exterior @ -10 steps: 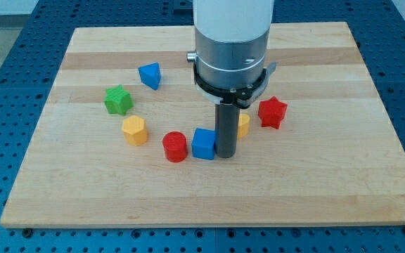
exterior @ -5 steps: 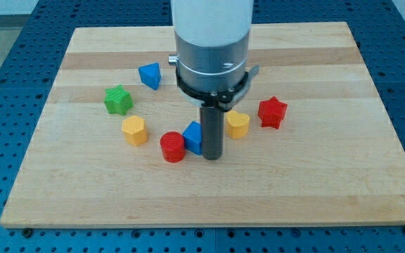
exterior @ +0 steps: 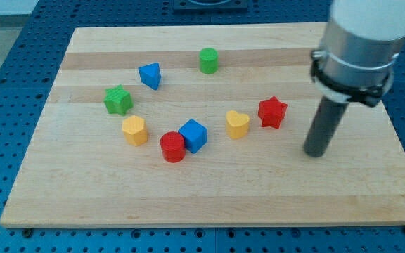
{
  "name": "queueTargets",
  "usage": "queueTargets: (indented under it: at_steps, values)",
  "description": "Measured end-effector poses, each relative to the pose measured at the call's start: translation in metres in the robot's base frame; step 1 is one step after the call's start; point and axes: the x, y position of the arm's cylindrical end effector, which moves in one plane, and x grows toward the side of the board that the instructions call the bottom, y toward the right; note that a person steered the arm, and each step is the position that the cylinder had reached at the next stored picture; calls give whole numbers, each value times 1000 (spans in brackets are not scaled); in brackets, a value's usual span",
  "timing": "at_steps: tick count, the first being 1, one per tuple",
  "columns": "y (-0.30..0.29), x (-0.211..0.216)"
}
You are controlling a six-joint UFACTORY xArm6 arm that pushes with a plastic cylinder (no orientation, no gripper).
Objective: Push the blue cube close to the red circle
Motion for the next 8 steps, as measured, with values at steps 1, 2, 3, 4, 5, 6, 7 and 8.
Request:
queueTargets:
  at_steps: [1,2,3,4,5,6,7,8]
  values:
    - [7,-40]
    - [7,-84]
    - [7,-126]
    - [1,-165]
    - [-13,-200]
    - [-42,-235]
    - [-58,-244]
    - [-56,-237]
